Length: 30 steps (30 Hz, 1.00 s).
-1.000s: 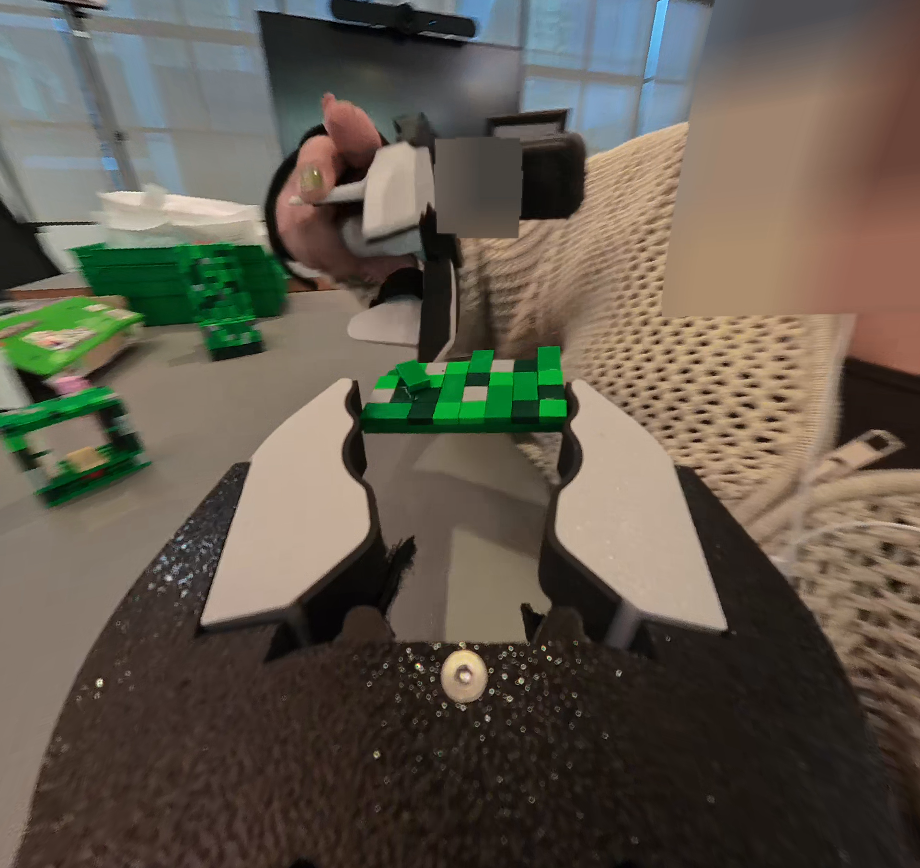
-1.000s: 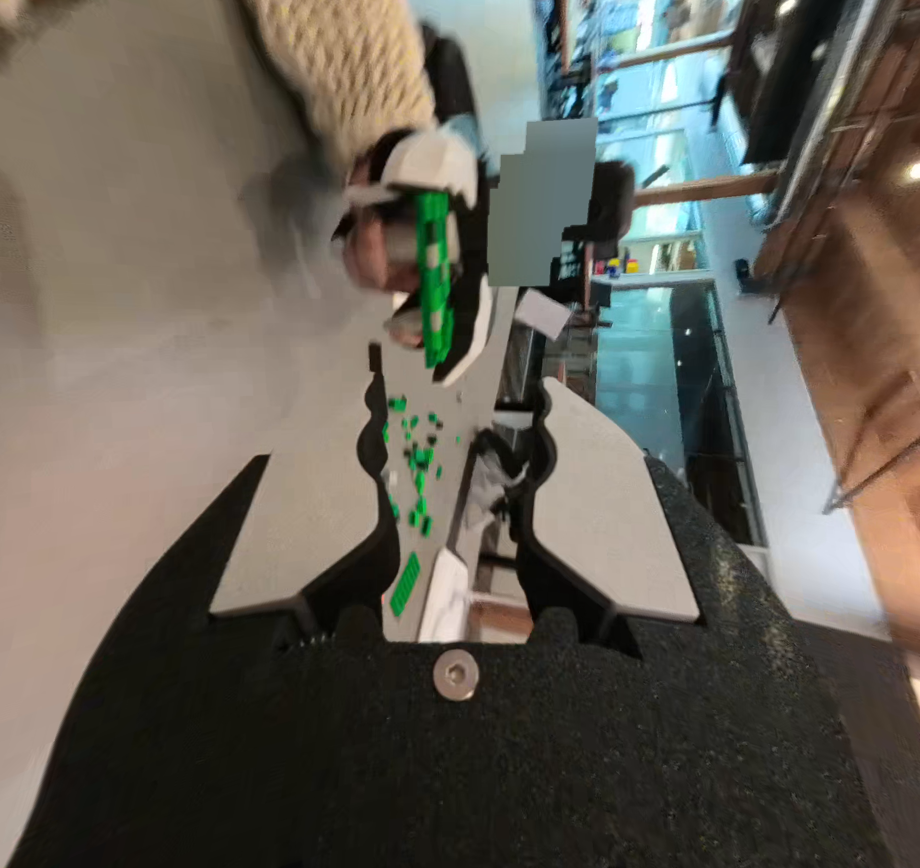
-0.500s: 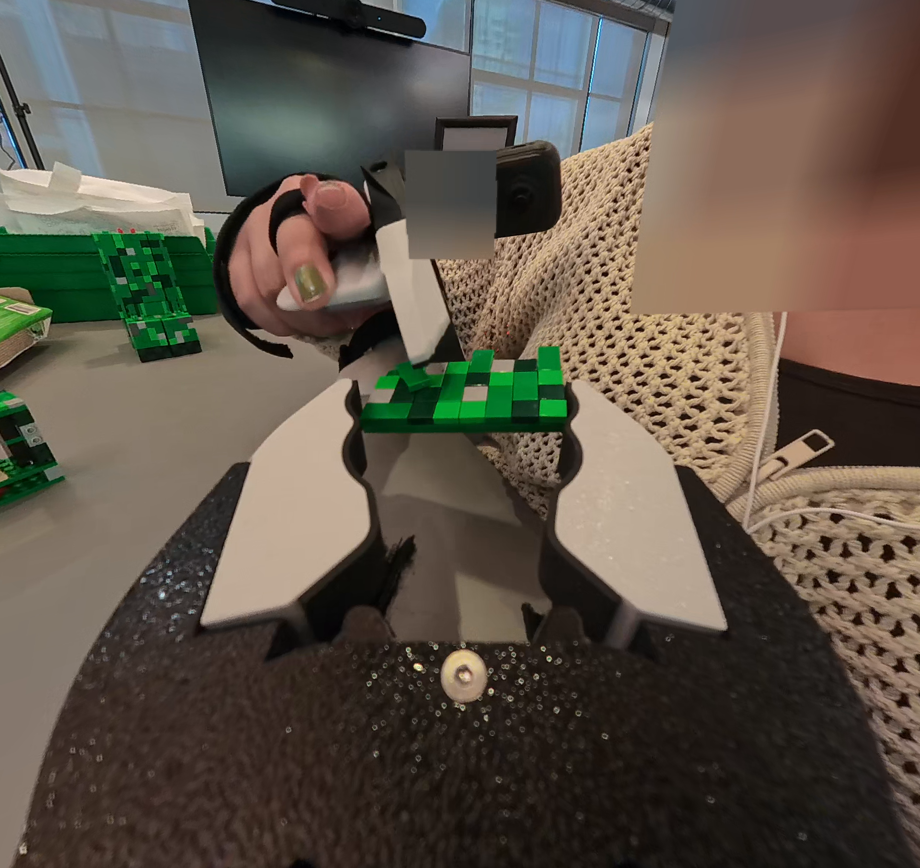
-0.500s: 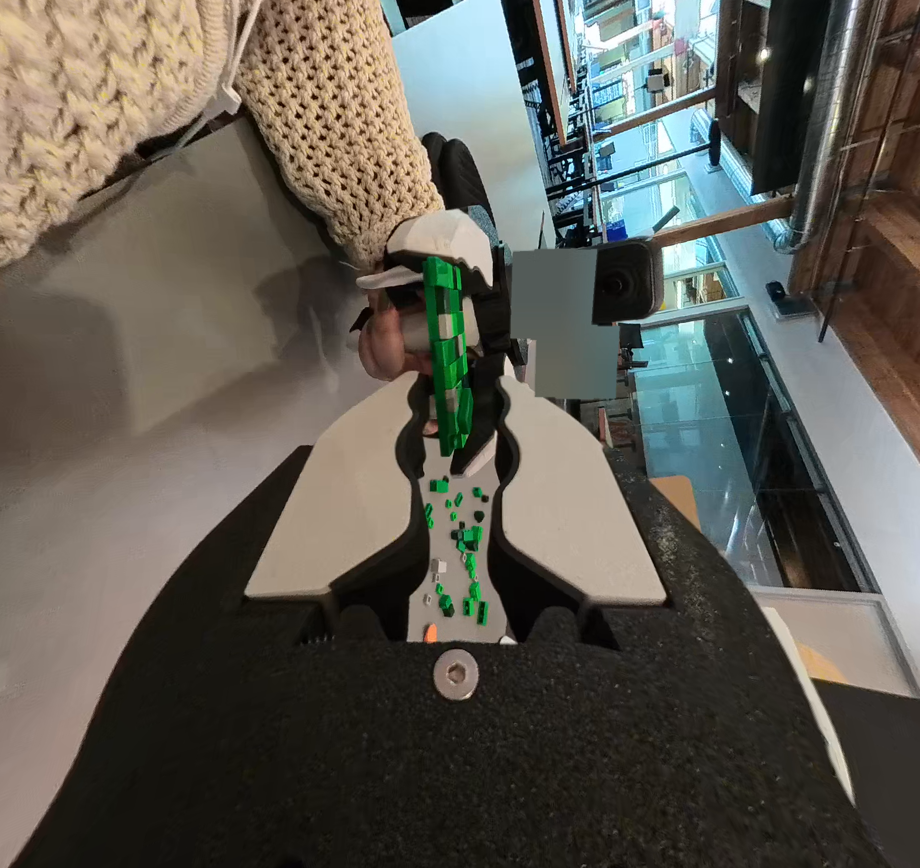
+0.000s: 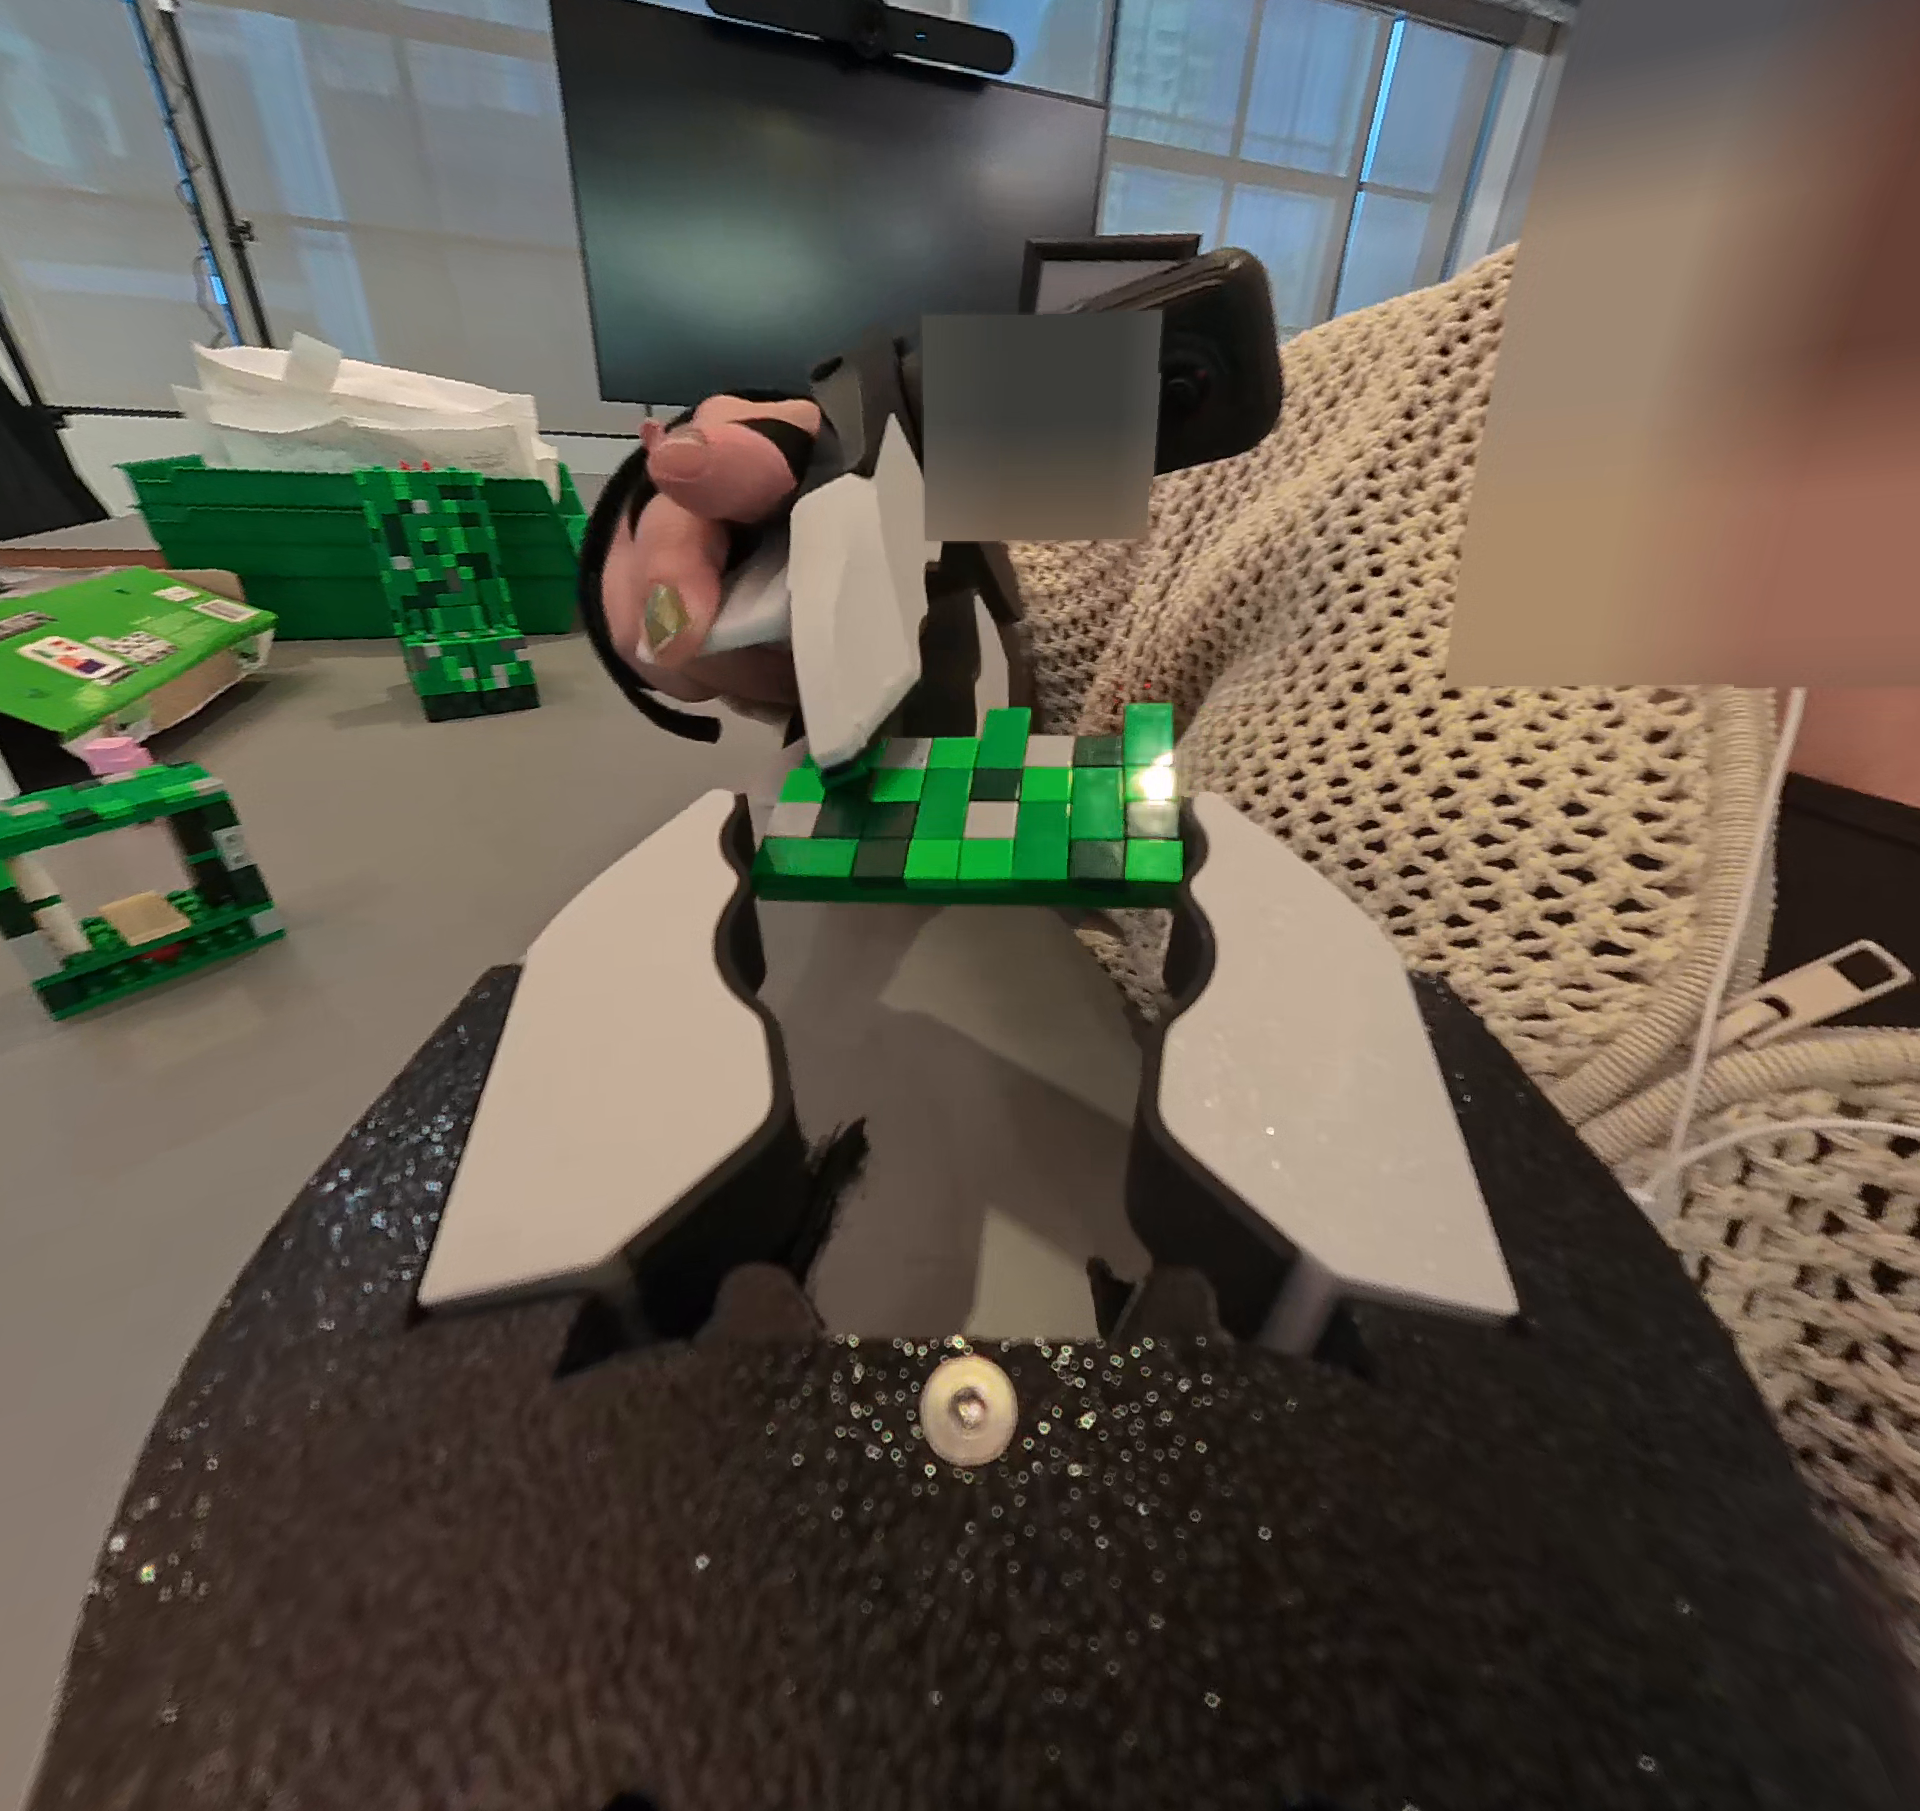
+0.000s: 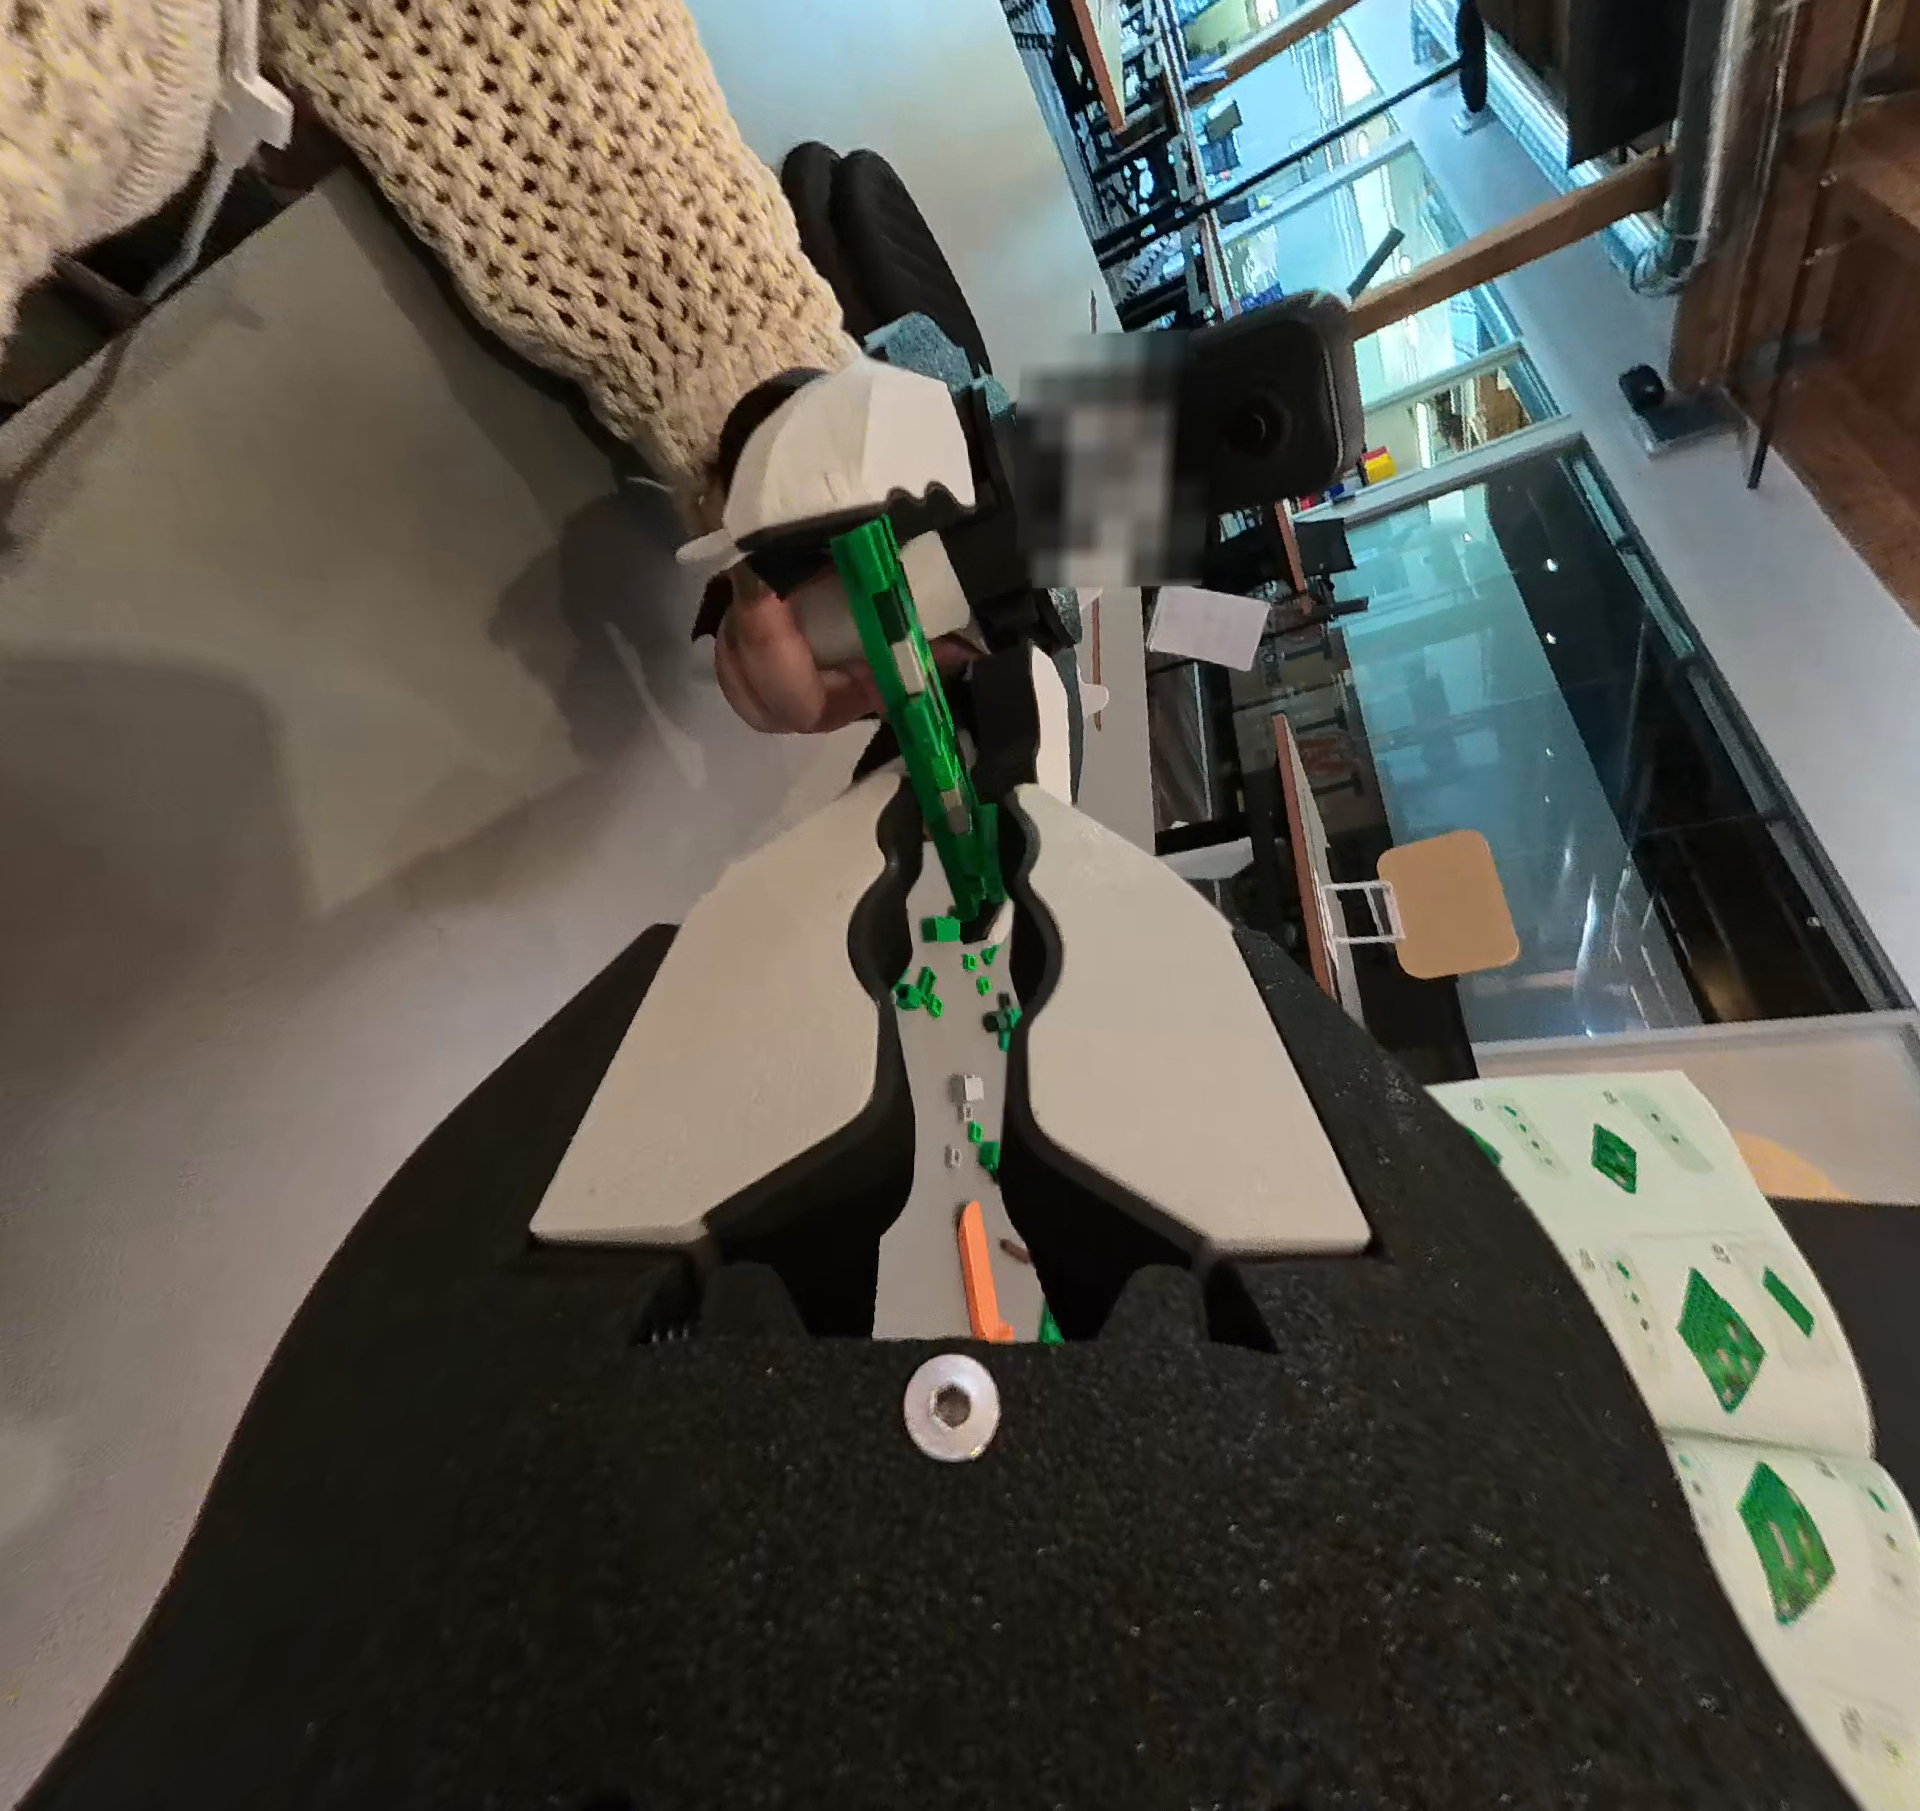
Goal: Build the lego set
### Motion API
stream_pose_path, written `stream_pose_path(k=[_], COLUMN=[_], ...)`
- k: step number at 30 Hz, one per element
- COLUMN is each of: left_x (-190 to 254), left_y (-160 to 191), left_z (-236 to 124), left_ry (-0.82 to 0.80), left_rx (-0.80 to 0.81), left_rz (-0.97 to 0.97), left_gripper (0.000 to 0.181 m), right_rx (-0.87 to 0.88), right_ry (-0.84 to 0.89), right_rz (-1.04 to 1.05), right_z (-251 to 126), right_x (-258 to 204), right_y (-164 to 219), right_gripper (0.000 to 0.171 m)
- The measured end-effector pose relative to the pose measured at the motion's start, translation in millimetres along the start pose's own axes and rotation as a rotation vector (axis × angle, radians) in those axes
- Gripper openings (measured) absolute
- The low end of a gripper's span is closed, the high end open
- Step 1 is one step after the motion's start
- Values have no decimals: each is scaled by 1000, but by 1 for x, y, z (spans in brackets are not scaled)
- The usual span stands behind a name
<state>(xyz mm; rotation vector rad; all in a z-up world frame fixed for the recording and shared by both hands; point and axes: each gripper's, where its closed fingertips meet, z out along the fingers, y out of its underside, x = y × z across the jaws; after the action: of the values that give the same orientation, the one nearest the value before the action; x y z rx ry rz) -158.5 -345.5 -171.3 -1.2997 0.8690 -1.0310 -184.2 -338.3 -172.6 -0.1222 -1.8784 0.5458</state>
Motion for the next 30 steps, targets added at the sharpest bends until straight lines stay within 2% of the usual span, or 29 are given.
stream_pose_path(k=[23,30], left_x=[-10,-10], left_y=[2,0], left_z=[-1,-1], left_ry=[-60,-48], left_rx=[-14,8], left_rz=[-25,-68], left_gripper=[76,76], right_rx=[-154,-126], right_ry=[86,96], right_rz=[-84,-18], right_z=[2,2], right_x=[3,3], right_y=[19,19], right_gripper=[10,8])
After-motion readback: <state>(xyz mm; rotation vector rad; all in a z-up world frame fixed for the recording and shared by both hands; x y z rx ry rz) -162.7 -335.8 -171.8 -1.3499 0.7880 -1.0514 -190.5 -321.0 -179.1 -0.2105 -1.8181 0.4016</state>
